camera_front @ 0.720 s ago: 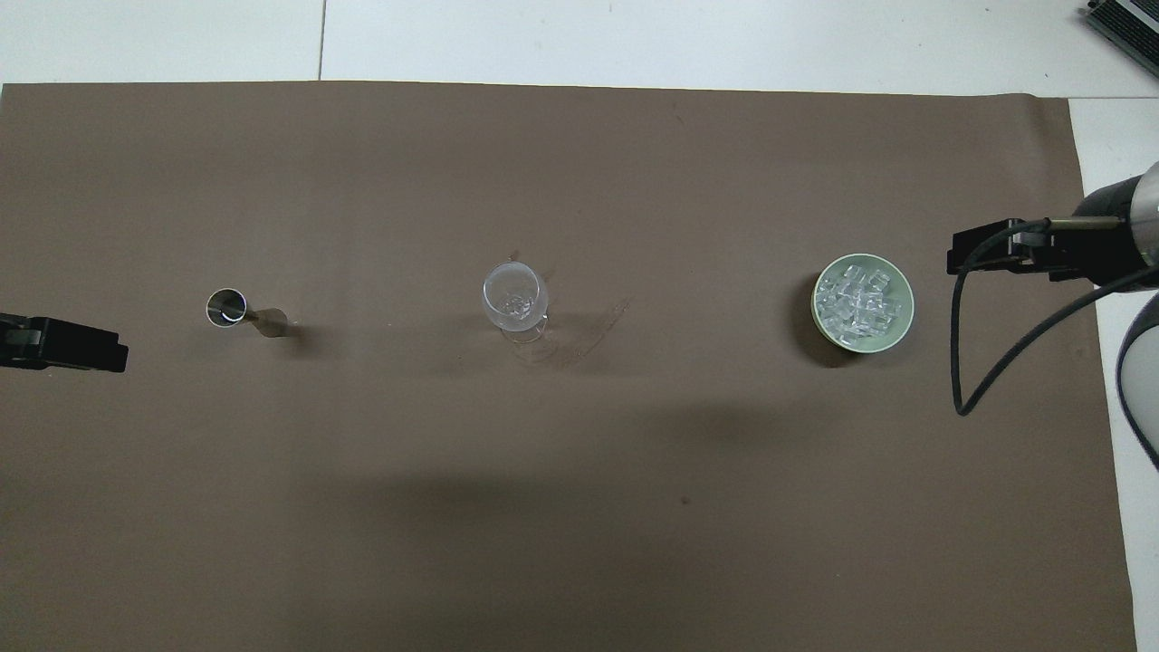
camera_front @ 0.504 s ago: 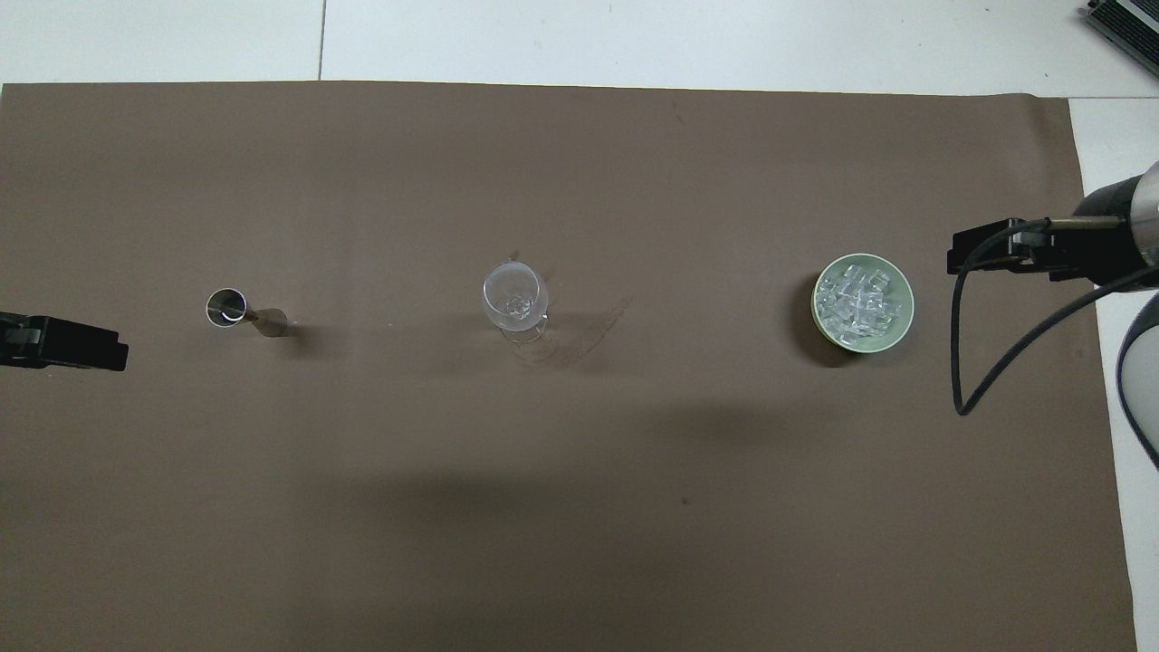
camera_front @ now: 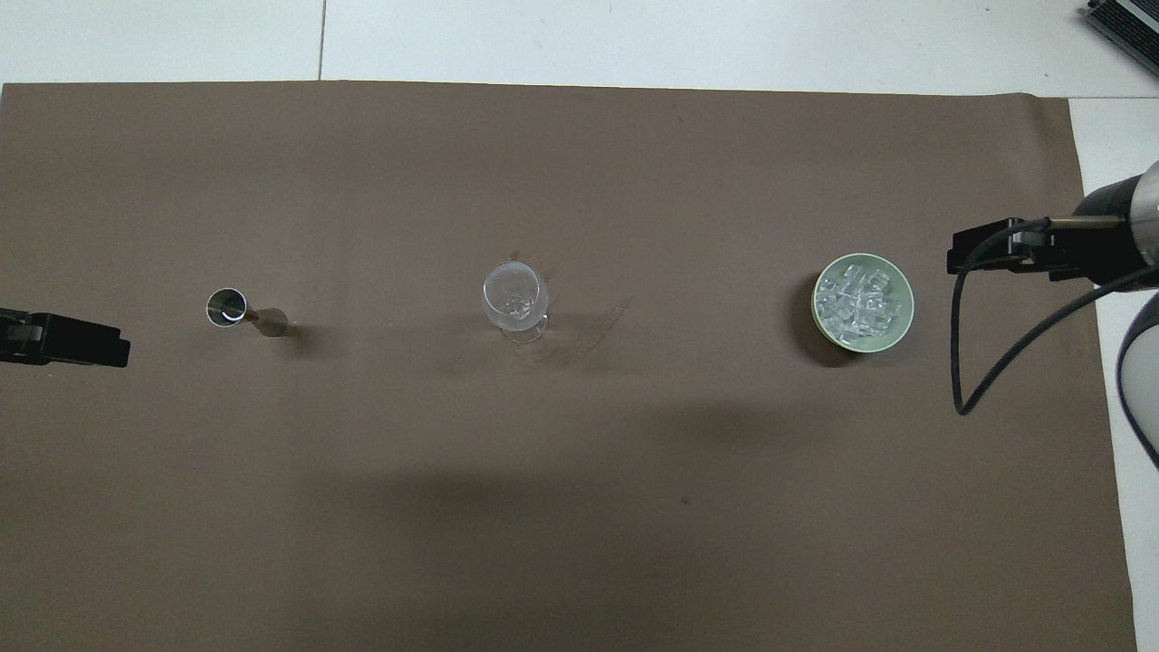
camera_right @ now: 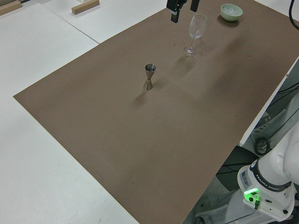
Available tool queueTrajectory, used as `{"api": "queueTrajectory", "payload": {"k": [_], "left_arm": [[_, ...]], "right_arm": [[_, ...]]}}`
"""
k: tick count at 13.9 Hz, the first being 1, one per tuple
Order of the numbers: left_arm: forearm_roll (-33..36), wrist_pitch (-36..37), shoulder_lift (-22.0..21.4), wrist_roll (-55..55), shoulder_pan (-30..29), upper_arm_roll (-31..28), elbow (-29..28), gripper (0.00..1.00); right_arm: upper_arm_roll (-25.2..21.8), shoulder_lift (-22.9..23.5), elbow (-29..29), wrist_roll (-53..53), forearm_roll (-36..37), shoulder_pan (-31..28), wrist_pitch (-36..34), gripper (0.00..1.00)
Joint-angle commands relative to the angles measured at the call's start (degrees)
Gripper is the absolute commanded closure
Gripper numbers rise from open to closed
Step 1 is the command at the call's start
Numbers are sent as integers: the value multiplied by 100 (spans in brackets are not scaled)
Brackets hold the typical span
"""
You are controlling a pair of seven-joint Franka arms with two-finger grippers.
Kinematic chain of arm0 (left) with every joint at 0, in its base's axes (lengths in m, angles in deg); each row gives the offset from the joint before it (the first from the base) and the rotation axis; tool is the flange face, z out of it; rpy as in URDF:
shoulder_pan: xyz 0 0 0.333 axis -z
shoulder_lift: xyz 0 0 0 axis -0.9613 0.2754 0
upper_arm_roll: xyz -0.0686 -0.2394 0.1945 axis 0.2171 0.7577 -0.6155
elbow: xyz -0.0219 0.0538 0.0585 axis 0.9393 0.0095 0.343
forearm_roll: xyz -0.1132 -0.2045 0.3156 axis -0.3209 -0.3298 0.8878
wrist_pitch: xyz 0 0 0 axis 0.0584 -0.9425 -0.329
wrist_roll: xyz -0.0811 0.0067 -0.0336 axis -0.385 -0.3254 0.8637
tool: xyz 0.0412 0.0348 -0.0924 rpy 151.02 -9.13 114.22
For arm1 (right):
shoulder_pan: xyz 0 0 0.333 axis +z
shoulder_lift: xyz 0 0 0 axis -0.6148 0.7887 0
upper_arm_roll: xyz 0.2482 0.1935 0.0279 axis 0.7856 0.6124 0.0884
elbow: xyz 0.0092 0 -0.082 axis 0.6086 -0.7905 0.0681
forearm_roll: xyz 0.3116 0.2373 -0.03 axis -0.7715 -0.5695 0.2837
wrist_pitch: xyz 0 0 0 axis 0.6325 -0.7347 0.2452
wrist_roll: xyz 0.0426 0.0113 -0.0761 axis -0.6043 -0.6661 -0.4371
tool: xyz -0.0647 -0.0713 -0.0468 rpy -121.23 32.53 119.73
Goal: Pour wine and add ice with both arms
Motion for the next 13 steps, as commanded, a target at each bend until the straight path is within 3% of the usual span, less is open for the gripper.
{"api": "queueTrajectory", "payload": {"k": [1, 10, 13], "left_arm": [[-200, -53, -35, -378, 95, -65, -20, 0], [-298, -193, -36, -416, 8, -83, -99, 0], [-289, -237, -1, 83, -133, -127, -151, 0]], "right_arm": [[28, -58, -65, 64, -37, -46, -3, 0], [28, -58, -65, 64, -37, -46, -3, 0], [28, -58, -65, 64, -37, -46, -3, 0]]}}
